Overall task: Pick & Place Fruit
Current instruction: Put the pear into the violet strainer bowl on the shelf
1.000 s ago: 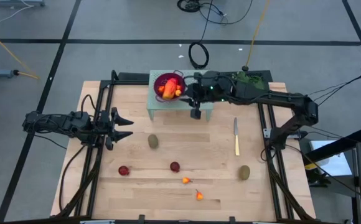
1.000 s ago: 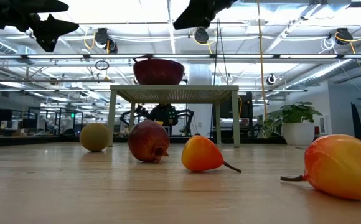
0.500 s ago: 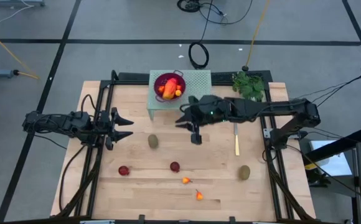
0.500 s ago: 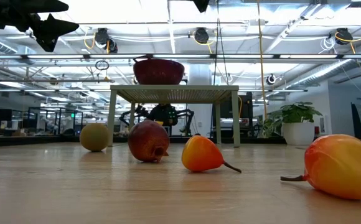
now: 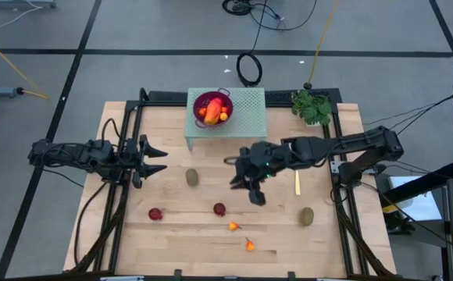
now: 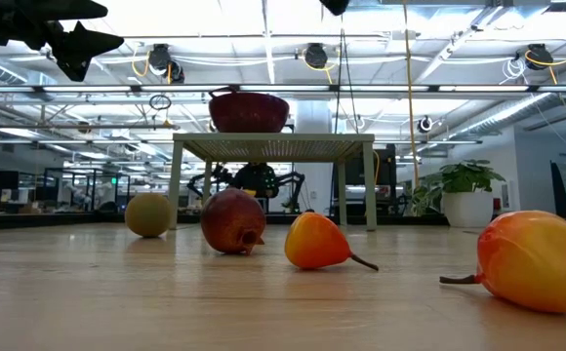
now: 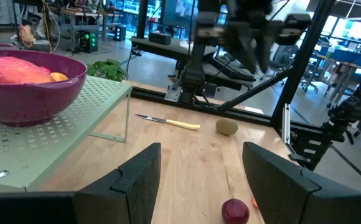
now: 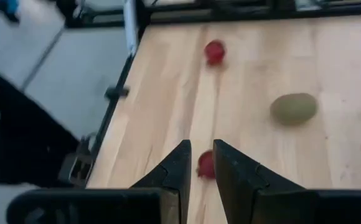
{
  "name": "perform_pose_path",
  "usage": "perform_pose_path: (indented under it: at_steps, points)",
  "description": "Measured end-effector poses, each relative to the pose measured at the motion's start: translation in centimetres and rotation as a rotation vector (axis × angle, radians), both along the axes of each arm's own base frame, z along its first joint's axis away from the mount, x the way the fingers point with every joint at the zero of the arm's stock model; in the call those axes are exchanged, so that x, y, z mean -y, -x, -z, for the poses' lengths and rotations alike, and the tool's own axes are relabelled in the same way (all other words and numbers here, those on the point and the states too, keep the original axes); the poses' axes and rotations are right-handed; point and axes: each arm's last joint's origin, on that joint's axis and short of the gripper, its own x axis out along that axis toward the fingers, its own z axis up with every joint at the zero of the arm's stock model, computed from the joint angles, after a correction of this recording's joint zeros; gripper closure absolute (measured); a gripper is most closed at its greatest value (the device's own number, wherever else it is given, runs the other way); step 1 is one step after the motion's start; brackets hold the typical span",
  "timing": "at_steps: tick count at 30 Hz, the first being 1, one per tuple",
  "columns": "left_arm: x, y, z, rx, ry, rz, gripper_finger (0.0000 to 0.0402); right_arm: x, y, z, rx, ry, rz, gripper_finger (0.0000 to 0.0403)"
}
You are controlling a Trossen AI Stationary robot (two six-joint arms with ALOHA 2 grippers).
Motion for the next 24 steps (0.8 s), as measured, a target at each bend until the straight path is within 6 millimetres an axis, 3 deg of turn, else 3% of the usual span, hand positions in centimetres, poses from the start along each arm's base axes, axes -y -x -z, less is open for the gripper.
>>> perform_pose_path:
  at_steps: [12, 24]
  points:
    - [0.0, 0.0, 0.0, -0.001, 0.0, 0.0, 0.0174, -5.4, 2.4, 1.2, -0.05, 0.235, -0.352, 0.0344]
    - [0.0, 0.0, 0.0, -0.002, -0.001, 0.0, 0.0174, -8.2, 3.9, 1.5, 0.026, 0.429, -0.626, 0.0344]
